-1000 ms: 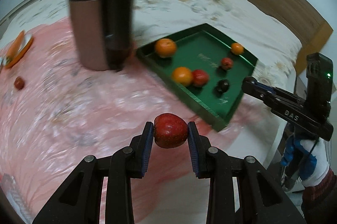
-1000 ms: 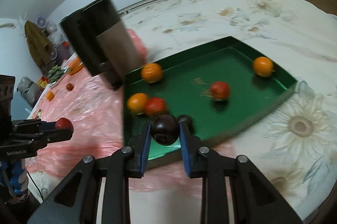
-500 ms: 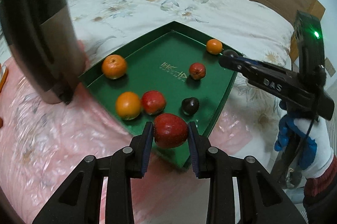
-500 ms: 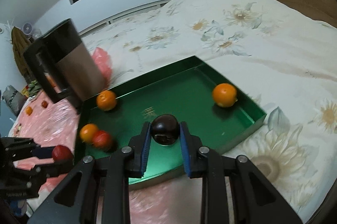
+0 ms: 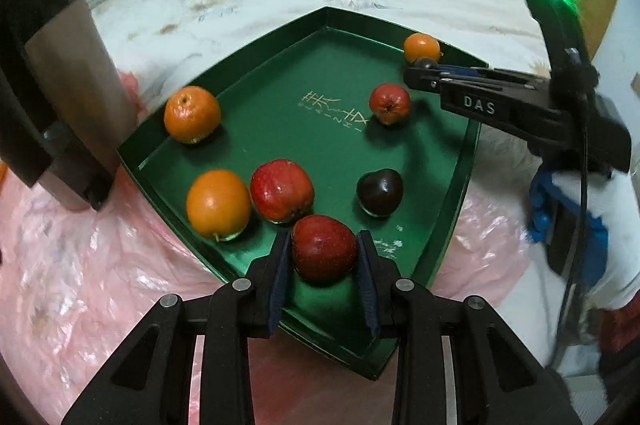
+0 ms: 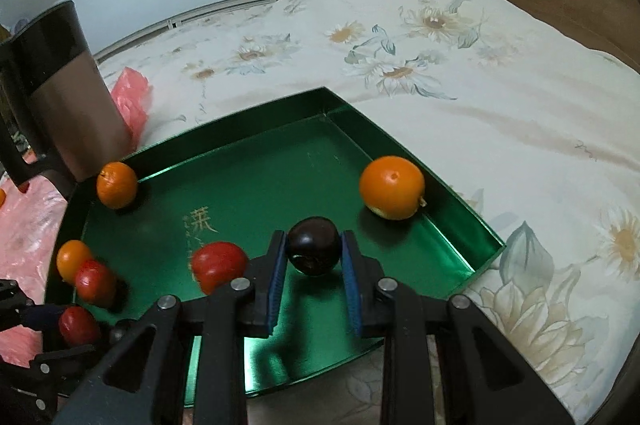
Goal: Organize fruits
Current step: 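Open the left gripper over the tray while the right gripper releases the plum, then move both open grippers back toward the last orange and red apple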
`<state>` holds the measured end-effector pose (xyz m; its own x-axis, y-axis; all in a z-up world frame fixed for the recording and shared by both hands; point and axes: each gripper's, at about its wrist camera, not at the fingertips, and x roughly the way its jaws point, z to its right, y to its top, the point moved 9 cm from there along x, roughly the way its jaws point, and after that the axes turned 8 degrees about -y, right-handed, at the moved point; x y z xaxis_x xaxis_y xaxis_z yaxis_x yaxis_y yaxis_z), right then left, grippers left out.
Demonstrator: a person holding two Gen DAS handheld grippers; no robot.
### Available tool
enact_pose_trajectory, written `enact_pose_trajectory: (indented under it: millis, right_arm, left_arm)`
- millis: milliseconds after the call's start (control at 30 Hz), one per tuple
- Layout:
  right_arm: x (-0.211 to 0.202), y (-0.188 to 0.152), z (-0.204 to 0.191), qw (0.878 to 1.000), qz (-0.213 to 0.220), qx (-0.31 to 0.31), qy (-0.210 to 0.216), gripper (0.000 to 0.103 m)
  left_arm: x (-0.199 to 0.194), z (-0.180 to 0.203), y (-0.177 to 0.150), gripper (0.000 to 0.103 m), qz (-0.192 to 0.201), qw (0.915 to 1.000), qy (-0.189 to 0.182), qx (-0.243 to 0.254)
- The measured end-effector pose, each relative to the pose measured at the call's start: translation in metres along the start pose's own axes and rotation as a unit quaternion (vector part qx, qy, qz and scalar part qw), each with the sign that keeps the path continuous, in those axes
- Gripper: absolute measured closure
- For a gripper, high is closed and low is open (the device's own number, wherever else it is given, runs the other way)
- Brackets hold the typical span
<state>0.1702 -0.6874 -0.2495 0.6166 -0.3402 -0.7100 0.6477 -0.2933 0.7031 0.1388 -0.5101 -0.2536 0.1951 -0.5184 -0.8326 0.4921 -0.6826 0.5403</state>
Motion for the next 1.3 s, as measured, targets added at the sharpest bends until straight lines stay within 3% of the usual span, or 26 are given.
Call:
enact_pose_trajectory:
  millis: [500, 633, 800, 867, 900, 1200, 1233, 1300]
  right_arm:
    - [0.006, -0.01, -0.009, 0.999, 0.008, -0.03, -0.024, 0.083]
    - [0.005, -0.011, -0.014, 0.999, 0.01, -0.043, -0.03, 0.05]
    - [0.003, -0.011, -0.014, 0.998, 0.015, -0.048, -0.039, 0.038]
    - [0.001, -0.01, -0.013, 0.998, 0.017, -0.046, -0.043, 0.021]
    - [0.001, -0.01, -0.013, 0.998, 0.018, -0.046, -0.045, 0.017]
    - [-0.002, -0.01, -0.015, 0.998, 0.009, -0.045, -0.047, 0.015]
    - [-0.003, -0.01, -0.014, 0.998, 0.01, -0.044, -0.05, 0.0]
    - [-0.009, -0.008, -0.009, 0.997, 0.016, -0.035, -0.063, 0.0]
  left_arm:
    - [-0.003, 0.0, -0.002, 0.074, 0.025, 0.9996, 0.011, 0.0]
    - [-0.003, 0.002, -0.002, 0.07, 0.028, 0.9995, 0.014, 0.003]
    - [-0.005, 0.004, -0.001, 0.066, 0.029, 0.9995, 0.01, 0.004]
    - [-0.006, 0.004, -0.001, 0.064, 0.03, 0.9995, 0.01, 0.005]
    - [-0.006, 0.005, -0.001, 0.063, 0.03, 0.9995, 0.01, 0.005]
    - [-0.02, 0.0, 0.001, 0.051, 0.041, 0.9991, 0.01, -0.006]
    - [-0.023, -0.001, 0.002, 0.05, 0.044, 0.999, 0.01, -0.008]
    - [-0.029, -0.003, 0.005, 0.049, 0.051, 0.9986, 0.008, -0.01]
